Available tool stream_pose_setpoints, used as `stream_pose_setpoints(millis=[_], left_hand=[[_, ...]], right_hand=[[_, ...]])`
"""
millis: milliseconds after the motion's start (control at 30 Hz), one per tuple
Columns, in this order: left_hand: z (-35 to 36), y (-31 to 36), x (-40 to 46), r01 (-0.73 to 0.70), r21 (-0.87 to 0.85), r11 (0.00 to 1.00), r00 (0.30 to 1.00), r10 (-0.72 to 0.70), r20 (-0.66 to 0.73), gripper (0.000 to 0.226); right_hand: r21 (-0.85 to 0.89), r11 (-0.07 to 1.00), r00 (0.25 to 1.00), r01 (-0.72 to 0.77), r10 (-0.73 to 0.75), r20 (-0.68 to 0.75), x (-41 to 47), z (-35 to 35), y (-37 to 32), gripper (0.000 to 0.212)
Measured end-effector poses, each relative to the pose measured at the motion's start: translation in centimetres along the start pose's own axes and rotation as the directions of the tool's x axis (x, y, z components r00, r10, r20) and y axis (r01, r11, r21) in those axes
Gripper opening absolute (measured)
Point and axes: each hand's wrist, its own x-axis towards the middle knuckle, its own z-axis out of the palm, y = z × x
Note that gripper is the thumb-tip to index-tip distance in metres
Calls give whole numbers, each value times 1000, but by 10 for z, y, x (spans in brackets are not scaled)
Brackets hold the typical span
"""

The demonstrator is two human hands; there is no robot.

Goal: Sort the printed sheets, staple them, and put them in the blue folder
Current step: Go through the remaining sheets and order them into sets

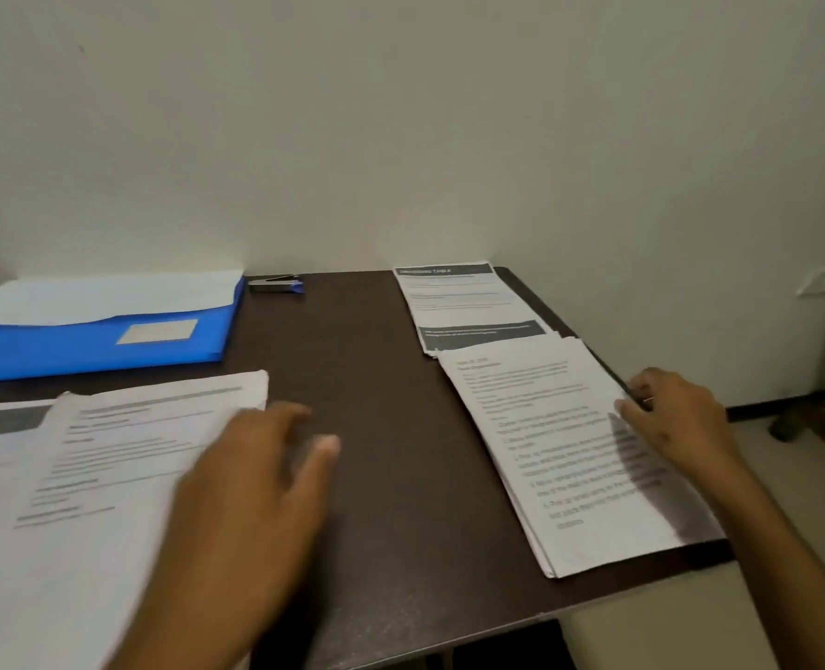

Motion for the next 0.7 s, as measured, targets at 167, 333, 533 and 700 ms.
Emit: stream_pose_setpoints(millis=[167, 333, 533, 700], left_hand=[[97, 88, 31, -24, 11, 1000, 980, 22, 196, 21], [141, 120, 59, 12, 29, 1000, 969, -19, 245, 19], [152, 117, 72, 160, -28, 987, 978, -155, 138, 10], [119, 121, 72, 100, -314, 944, 988, -131, -79, 17]], right_hand=[[86, 996, 999, 5, -1, -41, 0, 5, 7, 19], [158, 987, 1000, 8, -8, 5, 4, 6, -3, 17], [300, 949, 991, -95, 61, 120, 6, 3, -2, 13], [684, 726, 998, 70, -52, -47, -20, -28, -20, 20]])
